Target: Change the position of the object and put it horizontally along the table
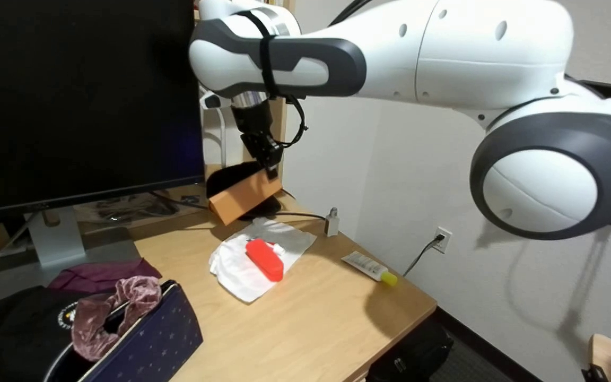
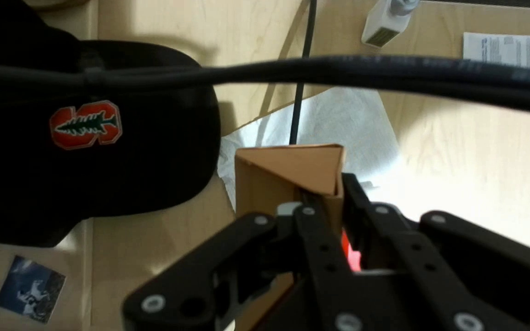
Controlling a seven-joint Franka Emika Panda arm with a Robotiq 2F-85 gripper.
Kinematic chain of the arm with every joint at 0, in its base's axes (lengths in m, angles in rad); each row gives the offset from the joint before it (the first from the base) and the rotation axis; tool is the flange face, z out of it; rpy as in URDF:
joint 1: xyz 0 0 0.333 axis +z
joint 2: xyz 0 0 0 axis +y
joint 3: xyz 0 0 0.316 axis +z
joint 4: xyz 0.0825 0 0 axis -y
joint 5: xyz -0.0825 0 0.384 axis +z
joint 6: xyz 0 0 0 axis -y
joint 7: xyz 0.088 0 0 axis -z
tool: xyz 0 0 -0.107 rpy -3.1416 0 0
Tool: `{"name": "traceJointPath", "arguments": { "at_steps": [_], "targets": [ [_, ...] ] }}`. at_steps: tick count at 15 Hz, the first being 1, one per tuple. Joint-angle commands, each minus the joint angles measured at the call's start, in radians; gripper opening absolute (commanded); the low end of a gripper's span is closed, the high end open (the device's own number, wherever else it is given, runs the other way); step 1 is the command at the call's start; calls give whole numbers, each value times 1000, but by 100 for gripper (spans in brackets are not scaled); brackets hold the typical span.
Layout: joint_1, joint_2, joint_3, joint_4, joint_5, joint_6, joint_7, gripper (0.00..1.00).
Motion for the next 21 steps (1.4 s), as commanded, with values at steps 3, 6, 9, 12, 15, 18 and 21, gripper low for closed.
{"name": "traceJointPath", "arguments": {
  "at_steps": [3,6,9,12,15,18,21],
  "targets": [
    [40,-27,3,-24,-52,113,-98,11],
    [43,-27,0,-23,-69,149,-150,11],
    [7,-19,16,-1,-25,132,-144,11],
    [-42,-19,48,-1,28,103,-129,11],
    [-93,-20,79,-12,88,96,-113,11],
    [-153,-20,94,-49,131,98,-49,11],
    [-206,-1,95,-61,165,143,31,11]
  ]
}}
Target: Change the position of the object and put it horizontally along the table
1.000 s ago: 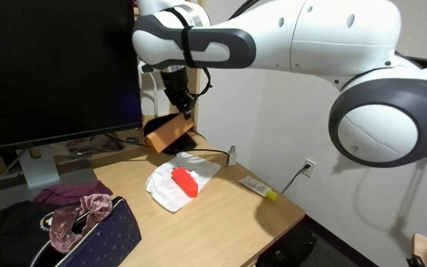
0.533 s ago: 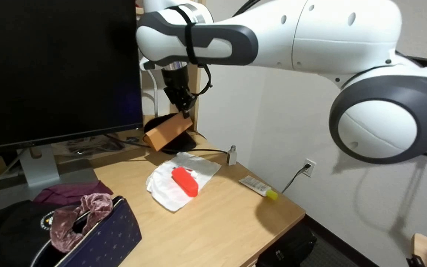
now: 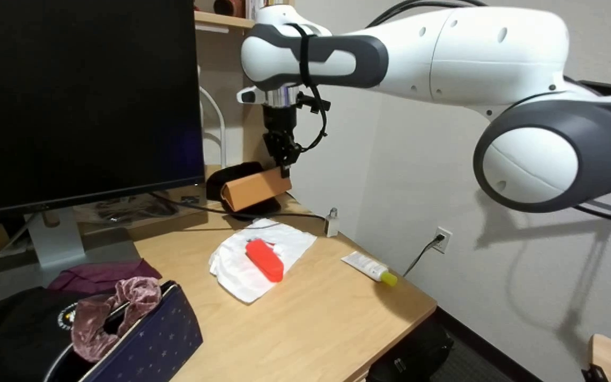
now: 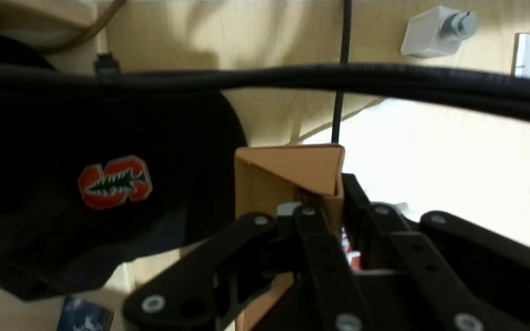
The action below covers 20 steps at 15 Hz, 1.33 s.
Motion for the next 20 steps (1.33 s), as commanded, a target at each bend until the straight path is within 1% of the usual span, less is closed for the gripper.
{"name": "traceJointPath", "arguments": {
  "at_steps": [1,4,6,8,9,10,11,12,13,14,17,20],
  "targets": [
    [-57,11,17,-25,55,65,119,11],
    [-74,36,13,-34,62,137,142,11],
    [-70,54,9,-40,50,190,118,11],
    [-61,71,-4,-52,33,216,101,11],
    [-66,138,12,54,15,168,106,11],
    [-61,86,-3,-58,32,217,108,11],
    [-63,94,-4,-57,32,217,110,11],
    [-72,160,15,52,17,168,110,11],
    [-73,165,16,56,18,167,109,11],
    [-68,109,-2,-54,35,221,105,11],
    [-70,112,-1,-54,36,222,101,11],
    [-61,106,-14,-49,20,226,94,11]
  ]
}}
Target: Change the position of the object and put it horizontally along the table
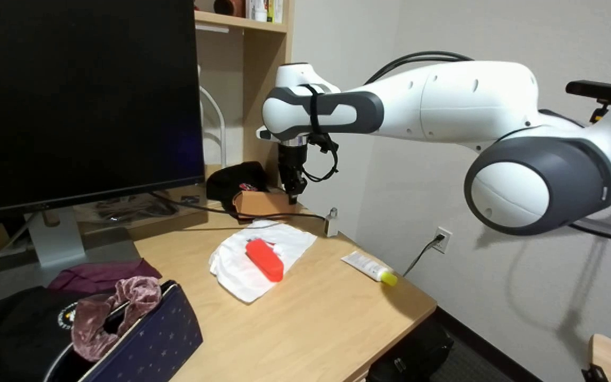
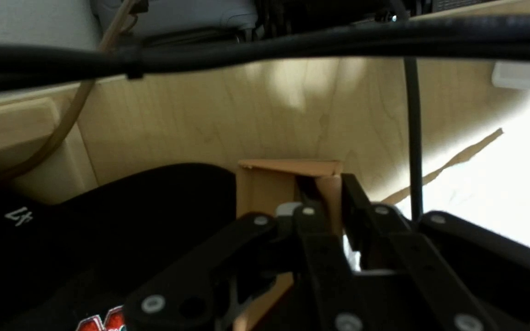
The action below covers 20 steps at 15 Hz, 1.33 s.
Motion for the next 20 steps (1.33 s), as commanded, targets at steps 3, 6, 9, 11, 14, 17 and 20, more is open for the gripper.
{"name": "traceJointPath", "arguments": {
  "at_steps": [3,6,9,11,14,17,20],
  "targets": [
    [19,-23,-33,-9,-44,16,-70,11],
    [39,-31,-36,-9,-54,-5,-141,11],
    [56,-33,-32,-7,-50,-14,-191,11],
    [68,-31,-47,-8,-55,-26,-161,11],
    [71,-28,-59,-18,-43,-52,-138,11],
    [59,31,-35,79,-64,-136,-132,11],
    [68,-22,-58,-21,-31,-144,-105,44]
  ]
}}
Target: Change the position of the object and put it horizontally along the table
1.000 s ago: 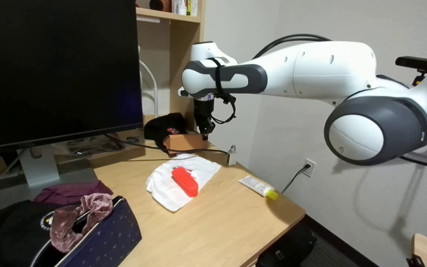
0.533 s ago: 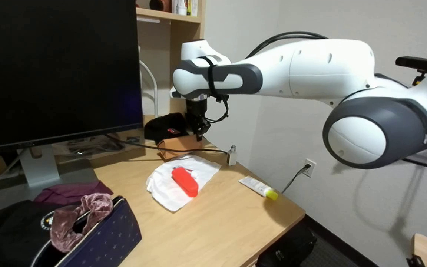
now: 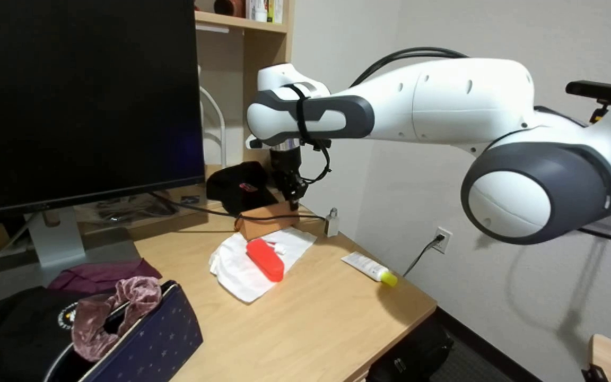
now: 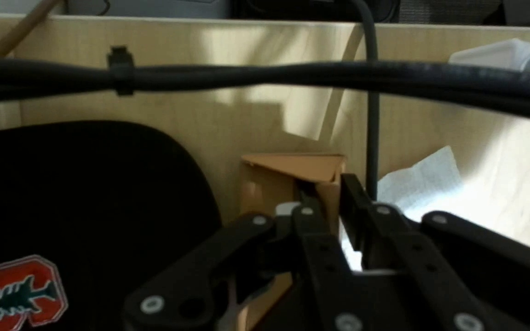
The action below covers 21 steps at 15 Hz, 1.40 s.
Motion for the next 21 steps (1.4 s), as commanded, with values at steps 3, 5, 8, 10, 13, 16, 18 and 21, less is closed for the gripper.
{"name": "traceJointPath", "arguments": {
  "at_steps": [3,5,8,10,13,16,18,21],
  "targets": [
    [-3,-27,3,-9,17,-73,115,59],
    [-1,-35,-2,2,15,-60,171,72],
    [-1,-61,-2,7,13,-60,233,91],
    [-11,-89,2,12,22,-63,290,99],
    [-53,-157,20,-2,62,-121,378,100],
    [-101,-197,25,5,104,-153,462,100],
    [-138,-212,29,9,137,-157,520,100],
    [-185,-219,41,9,187,-151,618,100]
  ]
}}
